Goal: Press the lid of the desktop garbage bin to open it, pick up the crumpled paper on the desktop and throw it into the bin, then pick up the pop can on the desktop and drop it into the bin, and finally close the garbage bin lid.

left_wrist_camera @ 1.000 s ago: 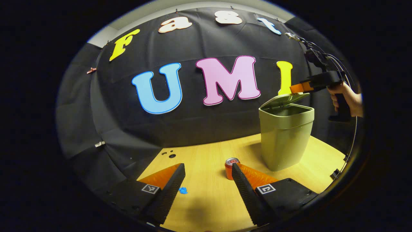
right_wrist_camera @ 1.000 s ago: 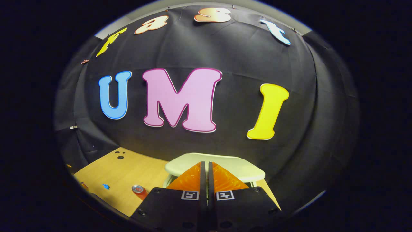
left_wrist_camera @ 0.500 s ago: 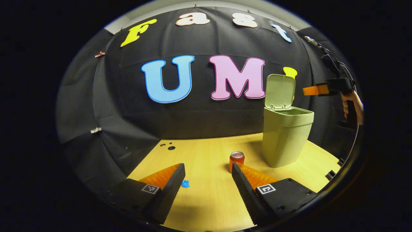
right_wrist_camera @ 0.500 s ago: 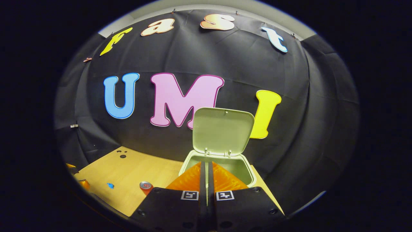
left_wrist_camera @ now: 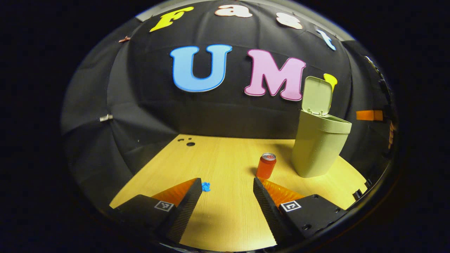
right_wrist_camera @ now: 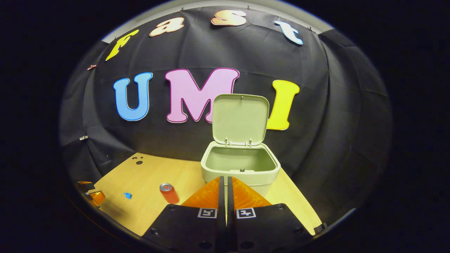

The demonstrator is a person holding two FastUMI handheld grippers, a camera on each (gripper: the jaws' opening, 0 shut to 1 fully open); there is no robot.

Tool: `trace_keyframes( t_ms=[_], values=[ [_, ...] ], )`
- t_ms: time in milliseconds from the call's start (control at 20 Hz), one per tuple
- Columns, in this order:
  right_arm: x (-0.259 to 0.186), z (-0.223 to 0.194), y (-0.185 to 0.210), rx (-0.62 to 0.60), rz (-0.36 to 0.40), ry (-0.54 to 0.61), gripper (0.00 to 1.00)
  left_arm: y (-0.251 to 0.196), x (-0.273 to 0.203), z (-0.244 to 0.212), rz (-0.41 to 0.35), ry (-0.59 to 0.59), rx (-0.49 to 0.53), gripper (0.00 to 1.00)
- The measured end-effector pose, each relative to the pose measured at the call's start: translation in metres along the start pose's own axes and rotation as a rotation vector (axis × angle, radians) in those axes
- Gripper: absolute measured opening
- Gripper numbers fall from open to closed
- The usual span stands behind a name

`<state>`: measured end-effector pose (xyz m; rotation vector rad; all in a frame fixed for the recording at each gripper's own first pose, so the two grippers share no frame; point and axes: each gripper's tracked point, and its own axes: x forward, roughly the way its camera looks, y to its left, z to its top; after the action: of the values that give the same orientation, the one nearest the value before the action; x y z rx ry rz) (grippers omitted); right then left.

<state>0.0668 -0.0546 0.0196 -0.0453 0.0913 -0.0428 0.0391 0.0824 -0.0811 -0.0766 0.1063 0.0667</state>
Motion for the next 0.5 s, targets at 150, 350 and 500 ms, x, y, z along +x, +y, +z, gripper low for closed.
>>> trace_keyframes(
  t_ms=[150,350,500],
  values=[
    [-0.005,-0.020,-0.007,-0.024,-0.031,0.050,0.05,0.026,0.017,-0.020,0.049,0.041,-0.038,0.96],
    [-0.015,-0.051,-0.013,0.000,-0.070,0.137,0.21,0.049,0.047,-0.035,0.088,0.066,-0.027,0.96],
    [-0.025,-0.086,-0.017,0.029,-0.084,0.228,0.88,0.058,0.077,-0.045,0.101,0.098,-0.012,0.96]
  ],
)
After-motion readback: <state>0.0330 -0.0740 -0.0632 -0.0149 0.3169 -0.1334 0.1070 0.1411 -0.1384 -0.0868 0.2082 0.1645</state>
